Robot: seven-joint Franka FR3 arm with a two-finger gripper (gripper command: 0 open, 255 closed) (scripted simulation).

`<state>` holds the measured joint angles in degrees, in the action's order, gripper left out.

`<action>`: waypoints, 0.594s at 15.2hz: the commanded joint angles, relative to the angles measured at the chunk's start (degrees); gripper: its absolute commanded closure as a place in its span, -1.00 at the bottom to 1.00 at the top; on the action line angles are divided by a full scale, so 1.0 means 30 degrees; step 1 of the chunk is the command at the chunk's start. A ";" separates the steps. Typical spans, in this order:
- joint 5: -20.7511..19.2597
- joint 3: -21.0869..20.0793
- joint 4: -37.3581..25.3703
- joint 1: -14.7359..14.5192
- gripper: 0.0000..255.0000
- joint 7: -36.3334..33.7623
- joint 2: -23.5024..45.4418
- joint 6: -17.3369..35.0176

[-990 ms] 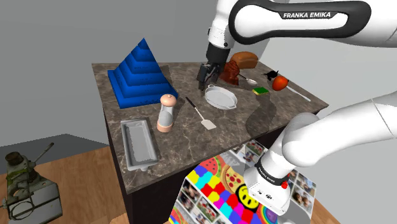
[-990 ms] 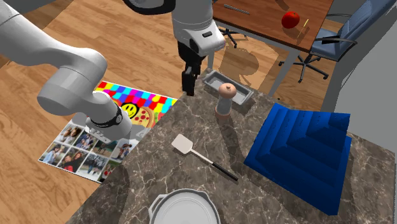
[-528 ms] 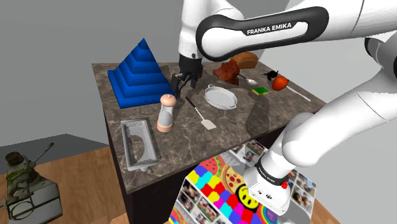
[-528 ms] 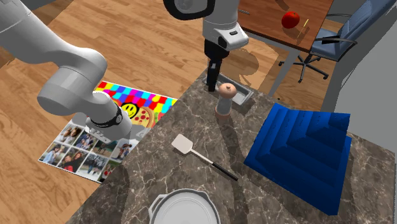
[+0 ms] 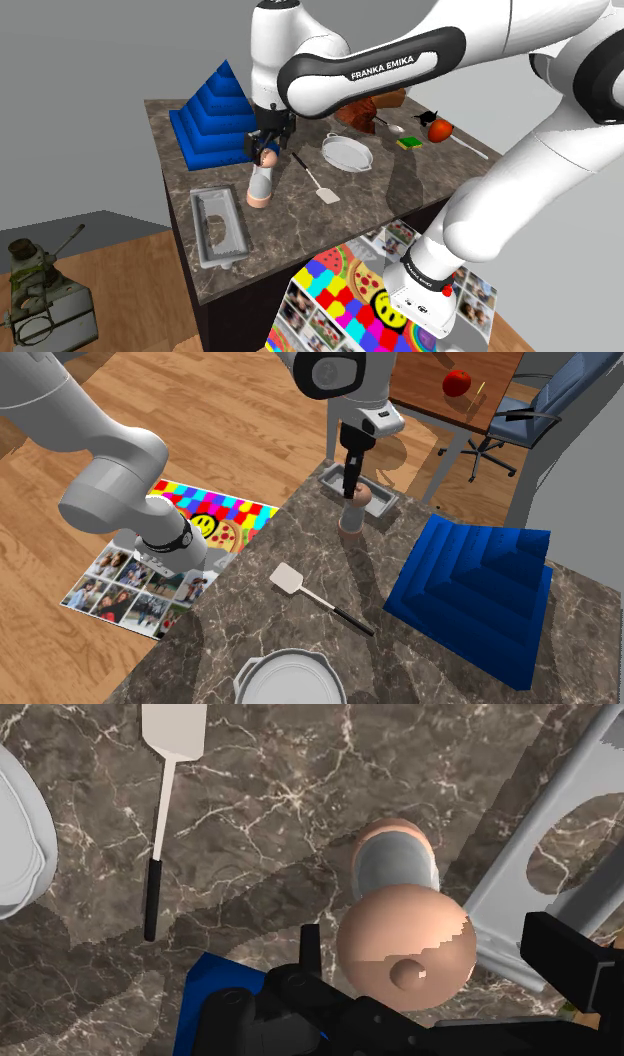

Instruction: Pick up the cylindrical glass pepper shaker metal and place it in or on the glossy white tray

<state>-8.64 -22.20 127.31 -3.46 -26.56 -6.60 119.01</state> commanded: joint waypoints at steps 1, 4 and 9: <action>-0.0182 0.0015 0.0335 0.0053 -1.00 -0.0119 0.0267 0.0586; -0.0385 0.0037 0.0717 0.0109 -1.00 -0.0255 0.0563 0.1234; -0.0385 0.0037 0.0717 0.0109 -1.00 -0.0255 0.0563 0.1234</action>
<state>-9.79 -22.09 129.45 -3.13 -27.32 -4.92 122.69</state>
